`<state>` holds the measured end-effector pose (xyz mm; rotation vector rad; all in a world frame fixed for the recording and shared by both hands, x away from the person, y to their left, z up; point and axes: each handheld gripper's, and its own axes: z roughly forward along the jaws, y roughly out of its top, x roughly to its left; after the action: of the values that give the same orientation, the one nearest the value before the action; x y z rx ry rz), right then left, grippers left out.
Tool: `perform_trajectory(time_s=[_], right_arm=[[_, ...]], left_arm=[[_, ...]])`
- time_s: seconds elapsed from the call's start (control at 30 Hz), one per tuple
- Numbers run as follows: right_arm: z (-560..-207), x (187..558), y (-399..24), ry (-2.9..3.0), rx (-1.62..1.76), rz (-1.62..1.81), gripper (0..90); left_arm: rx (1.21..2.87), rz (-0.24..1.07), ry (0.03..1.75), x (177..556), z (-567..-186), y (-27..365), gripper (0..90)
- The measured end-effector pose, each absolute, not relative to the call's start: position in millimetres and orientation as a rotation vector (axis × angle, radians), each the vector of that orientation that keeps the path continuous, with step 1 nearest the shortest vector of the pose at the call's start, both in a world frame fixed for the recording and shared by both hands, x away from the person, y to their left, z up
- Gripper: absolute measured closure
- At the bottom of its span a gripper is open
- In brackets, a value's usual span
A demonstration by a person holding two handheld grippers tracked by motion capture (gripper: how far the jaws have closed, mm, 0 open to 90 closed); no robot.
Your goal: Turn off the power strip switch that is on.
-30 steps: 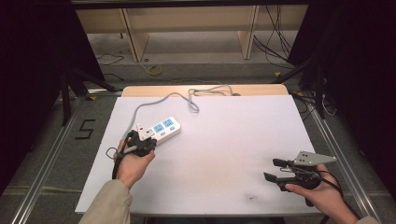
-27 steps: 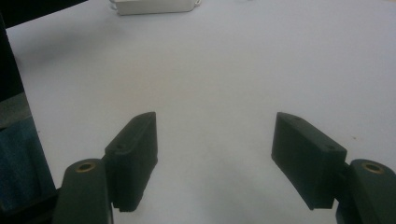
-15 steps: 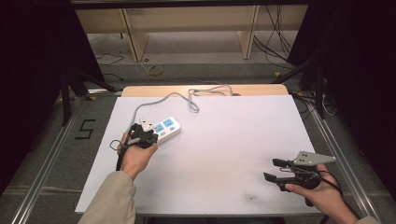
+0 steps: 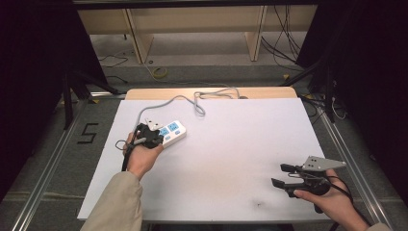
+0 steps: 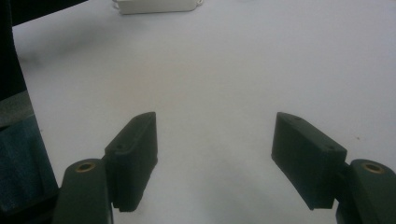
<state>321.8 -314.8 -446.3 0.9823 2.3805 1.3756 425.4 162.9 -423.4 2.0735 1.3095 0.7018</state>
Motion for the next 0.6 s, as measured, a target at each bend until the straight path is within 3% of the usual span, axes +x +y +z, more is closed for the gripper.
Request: perform_trajectory(time_s=[0.6], right_arm=[[-447.1,322.2,-314.8,2.388,0.984,1.376,31.6]], left_arm=[[2.092,0.687,1.322,441.5,-424.5,160.8,90.0]])
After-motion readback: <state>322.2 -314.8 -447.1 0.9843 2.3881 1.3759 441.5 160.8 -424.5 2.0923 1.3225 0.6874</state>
